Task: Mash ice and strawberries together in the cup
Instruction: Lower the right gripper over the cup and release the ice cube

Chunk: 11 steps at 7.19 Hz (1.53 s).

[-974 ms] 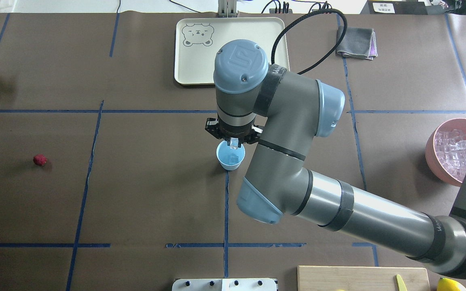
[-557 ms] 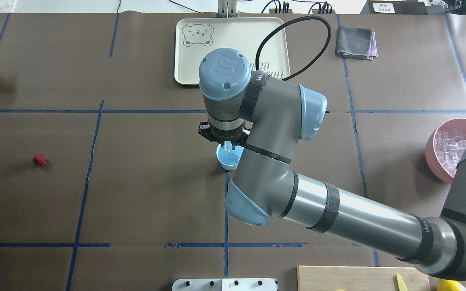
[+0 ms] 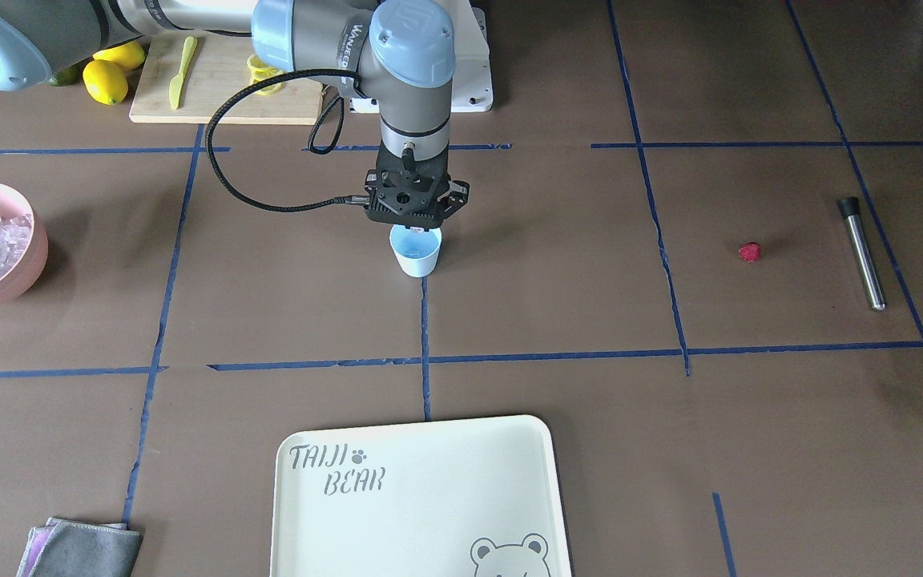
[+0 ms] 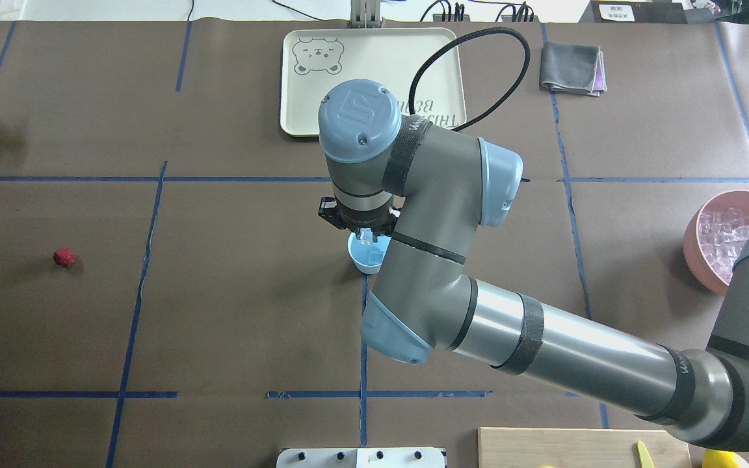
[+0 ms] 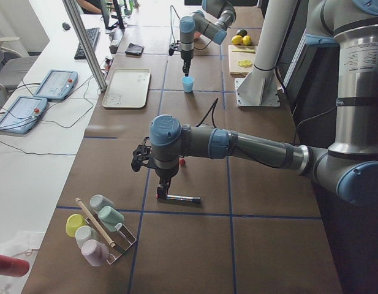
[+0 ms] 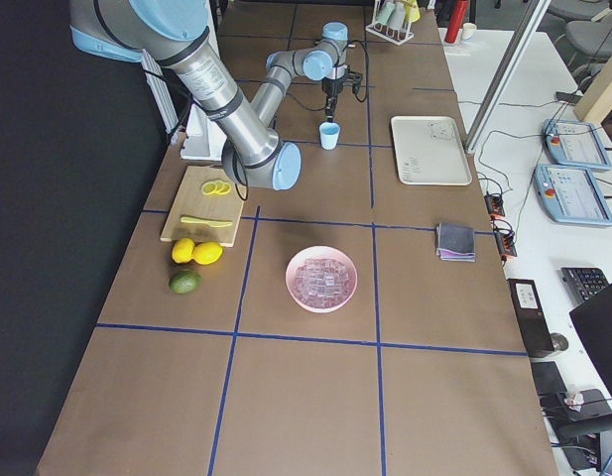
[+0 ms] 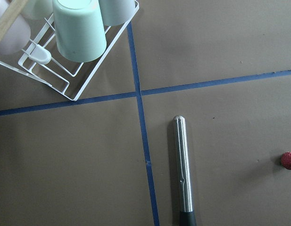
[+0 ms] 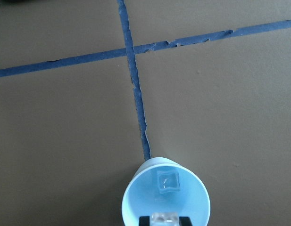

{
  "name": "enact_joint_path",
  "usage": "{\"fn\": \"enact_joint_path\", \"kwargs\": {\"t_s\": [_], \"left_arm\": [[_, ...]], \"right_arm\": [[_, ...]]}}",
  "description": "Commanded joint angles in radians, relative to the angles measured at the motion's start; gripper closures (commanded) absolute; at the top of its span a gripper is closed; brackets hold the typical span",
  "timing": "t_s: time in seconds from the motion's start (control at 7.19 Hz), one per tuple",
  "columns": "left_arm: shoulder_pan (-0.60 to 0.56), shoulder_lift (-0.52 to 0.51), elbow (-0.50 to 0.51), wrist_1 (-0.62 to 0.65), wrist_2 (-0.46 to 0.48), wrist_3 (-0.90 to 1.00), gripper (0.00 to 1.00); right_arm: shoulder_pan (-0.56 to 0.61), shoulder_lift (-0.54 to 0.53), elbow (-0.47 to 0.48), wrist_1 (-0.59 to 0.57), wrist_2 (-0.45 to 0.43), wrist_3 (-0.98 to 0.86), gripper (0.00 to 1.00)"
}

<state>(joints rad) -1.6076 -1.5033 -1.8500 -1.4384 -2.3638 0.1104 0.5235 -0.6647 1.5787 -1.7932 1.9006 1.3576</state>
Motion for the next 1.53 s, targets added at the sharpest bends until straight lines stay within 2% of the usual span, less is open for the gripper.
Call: {"fn": "enact_joint_path", "kwargs": {"t_s": [0.0, 0.28, 0.42, 0.56, 0.83, 0.97, 1.39], "left_arm": [[0.000, 0.000, -0.002, 0.000, 0.000, 0.000, 0.00], [0.000, 0.000, -0.002, 0.000, 0.000, 0.000, 0.00], [0.000, 0.000, -0.002, 0.000, 0.000, 0.000, 0.00], [0.000, 0.000, -0.002, 0.000, 0.000, 0.000, 0.00], [0.000, 0.000, -0.002, 0.000, 0.000, 0.000, 0.00], [0.000, 0.000, -0.002, 0.000, 0.000, 0.000, 0.00], [0.000, 0.000, -0.002, 0.000, 0.000, 0.000, 0.00]], "right_arm": [[0.000, -0.001, 0.000, 0.000, 0.000, 0.000, 0.42], [0.001, -0.004, 0.000, -0.002, 0.000, 0.000, 0.27], [0.001, -0.004, 0.001, -0.002, -0.002, 0.000, 0.07], [0.000, -0.003, 0.003, 0.000, -0.002, 0.000, 0.02], [0.001, -0.003, 0.010, -0.003, -0.003, 0.000, 0.01], [0.044, -0.035, 0.056, -0.006, 0.006, -0.018, 0.01], [0.142, -0.354, 0.485, -0.078, 0.012, -0.173, 0.01]]}}
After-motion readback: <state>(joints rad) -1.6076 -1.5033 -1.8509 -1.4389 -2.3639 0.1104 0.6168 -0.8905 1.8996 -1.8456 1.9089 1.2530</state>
